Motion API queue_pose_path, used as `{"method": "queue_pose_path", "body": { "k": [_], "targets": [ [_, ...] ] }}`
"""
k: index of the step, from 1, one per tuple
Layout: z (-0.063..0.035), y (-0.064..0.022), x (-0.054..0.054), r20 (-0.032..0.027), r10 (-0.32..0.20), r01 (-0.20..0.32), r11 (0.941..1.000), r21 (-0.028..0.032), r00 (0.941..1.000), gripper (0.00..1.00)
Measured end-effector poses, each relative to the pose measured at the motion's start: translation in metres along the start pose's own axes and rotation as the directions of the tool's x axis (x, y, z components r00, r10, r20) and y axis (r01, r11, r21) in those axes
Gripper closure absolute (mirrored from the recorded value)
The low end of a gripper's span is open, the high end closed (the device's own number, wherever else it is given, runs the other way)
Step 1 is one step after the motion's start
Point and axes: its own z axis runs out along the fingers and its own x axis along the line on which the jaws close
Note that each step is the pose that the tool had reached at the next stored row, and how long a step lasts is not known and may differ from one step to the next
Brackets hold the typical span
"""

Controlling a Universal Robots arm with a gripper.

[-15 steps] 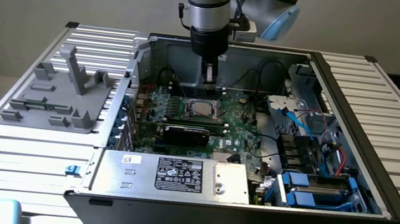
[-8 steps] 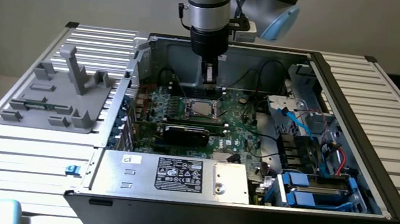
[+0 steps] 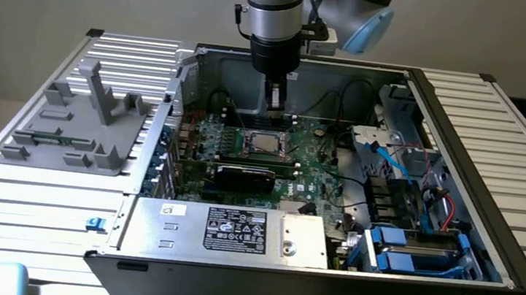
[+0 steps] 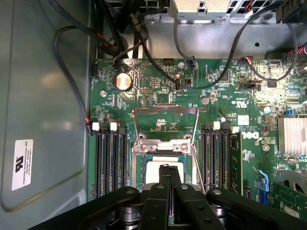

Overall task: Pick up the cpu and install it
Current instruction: 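Close the cpu cover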

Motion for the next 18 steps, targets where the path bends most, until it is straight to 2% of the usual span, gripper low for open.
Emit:
{"method": "queue_pose_path", "body": {
  "k": [5,7,9,14,16,18],
  "targets": [
    [0.0,0.0,0.0,0.0,0.0,0.0,1.0,0.0,1.0,0.89],
    [-0.0001,-0.0017,0.0,-0.0001,0.0,0.0,1.0,-0.0061,1.0,0.89],
    [0.0003,-0.0052,0.0,-0.0002,0.0,0.0,0.9998,-0.0185,1.0,0.89],
    [0.0023,-0.0116,0.0,-0.0014,0.0,0.0,0.9982,-0.0597,1.0,0.89],
    [0.0041,-0.0121,0.0,-0.0019,0.0,0.0,0.9976,-0.069,1.0,0.89],
    [0.0068,-0.0124,0.0,-0.002,-0.001,0.0,0.9974,-0.0723,1.0,0.89]
  ]
}}
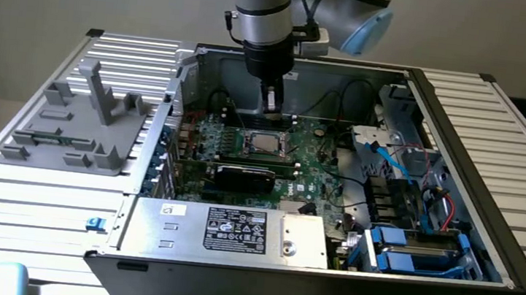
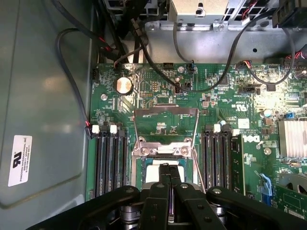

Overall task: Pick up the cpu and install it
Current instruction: 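Close the cpu cover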

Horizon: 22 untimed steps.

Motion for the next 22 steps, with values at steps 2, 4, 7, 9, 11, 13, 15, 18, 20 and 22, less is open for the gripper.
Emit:
{"method": "queue_pose_path", "body": {
  "k": [2,4,7,9,11,13,15,18,20,22],
  "targets": [
    [0.0032,-0.0008,0.0,-0.0001,0.0,0.0,1.0,-0.0014,1.0,0.89],
    [0.0065,-0.0015,0.001,-0.0004,0.0,0.0,1.0,-0.0018,1.0,0.89],
    [0.0081,-0.0019,0.002,-0.0015,0.0,0.0,0.9999,-0.0155,1.0,0.89],
    [0.0085,-0.002,0.003,-0.0029,0.0,0.0,0.9995,-0.0314,1.0,0.89],
    [0.0091,-0.0022,0.004,-0.0046,0.0,-0.001,0.9989,-0.0479,1.0,0.89],
    [0.0097,-0.0033,0.005,-0.0051,0.0,-0.001,0.9982,-0.0603,1.0,0.89],
    [0.0108,-0.0056,0.007,-0.0057,-0.001,0.0,0.9975,-0.0712,1.0,0.89],
    [0.0133,-0.01,0.009,-0.0064,-0.004,0.004,0.9966,-0.0825,1.0,0.89],
    [0.0156,-0.0136,0.009,-0.0068,-0.006,0.005,0.9961,-0.0883,1.0,0.89],
    [0.0178,-0.0155,0.009,-0.007,-0.006,0.006,0.9955,-0.0948,1.0,0.89]
  ]
}}
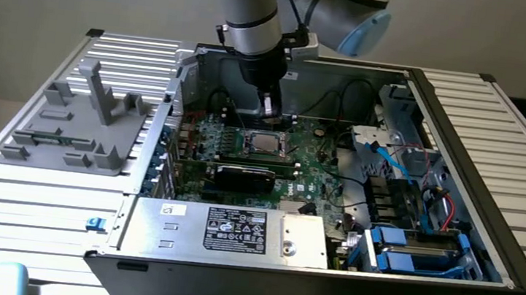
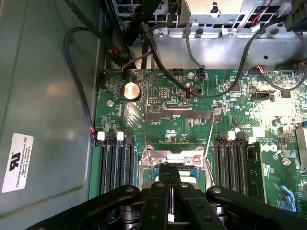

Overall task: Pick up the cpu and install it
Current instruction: 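Close the cpu cover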

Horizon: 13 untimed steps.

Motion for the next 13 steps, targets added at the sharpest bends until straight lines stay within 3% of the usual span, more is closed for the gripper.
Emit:
{"method": "queue_pose_path", "body": {
  "k": [4,10,13],
  "targets": [
    [0.0036,-0.0021,0.0,-0.0001,-0.001,0.001,0.9999,-0.0171,1.0,0.89],
    [0.0108,-0.0058,0.0,-0.0011,-0.003,0.003,0.9994,-0.0342,1.0,0.89],
    [0.0119,-0.0075,0.001,-0.0023,-0.006,0.005,0.9986,-0.0527,1.0,0.89]
  ]
}}
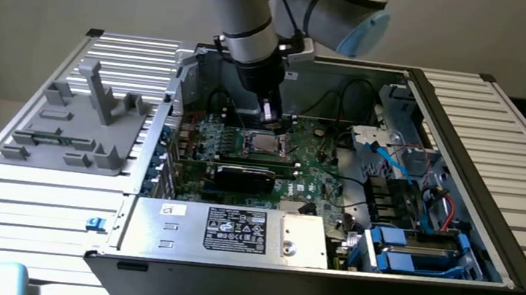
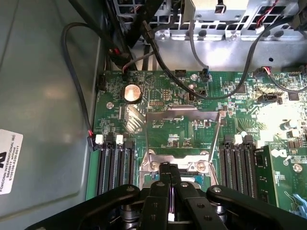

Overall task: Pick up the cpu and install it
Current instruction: 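Close the cpu cover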

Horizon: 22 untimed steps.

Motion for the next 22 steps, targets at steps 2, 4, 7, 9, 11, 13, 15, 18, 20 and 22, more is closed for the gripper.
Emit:
{"method": "queue_pose_path", "body": {
  "k": [2,4,7,9,11,13,15,18,20,22],
  "targets": [
    [0.0007,-0.002,0.001,-0.0013,-0.002,0.002,0.9999,-0.0128,1.0,0.89],
    [0.0014,-0.0042,0.001,-0.0025,-0.004,0.004,0.9997,-0.0244,1.0,0.89],
    [0.0027,-0.0069,0.002,-0.0041,-0.009,0.009,0.9991,-0.0408,1.0,0.89],
    [0.0038,-0.0085,0.003,-0.0053,-0.012,0.011,0.9986,-0.0508,0.9999,0.89],
    [0.0051,-0.0106,0.003,-0.0061,-0.014,0.014,0.9981,-0.0602,0.9999,0.89],
    [0.0063,-0.0128,0.004,-0.007,-0.017,0.016,0.9975,-0.0691,0.9998,0.89],
    [0.0079,-0.014,0.004,-0.0079,-0.02,0.019,0.9968,-0.0776,0.9998,0.89],
    [0.0099,-0.016,0.005,-0.0094,-0.025,0.024,0.9955,-0.0913,0.9997,0.89],
    [0.0112,-0.0181,0.005,-0.0106,-0.028,0.027,0.9947,-0.0996,0.9995,0.89],
    [0.0125,-0.0199,0.005,-0.0115,-0.031,0.03,0.9939,-0.1057,0.9994,0.89]
  ]
}}
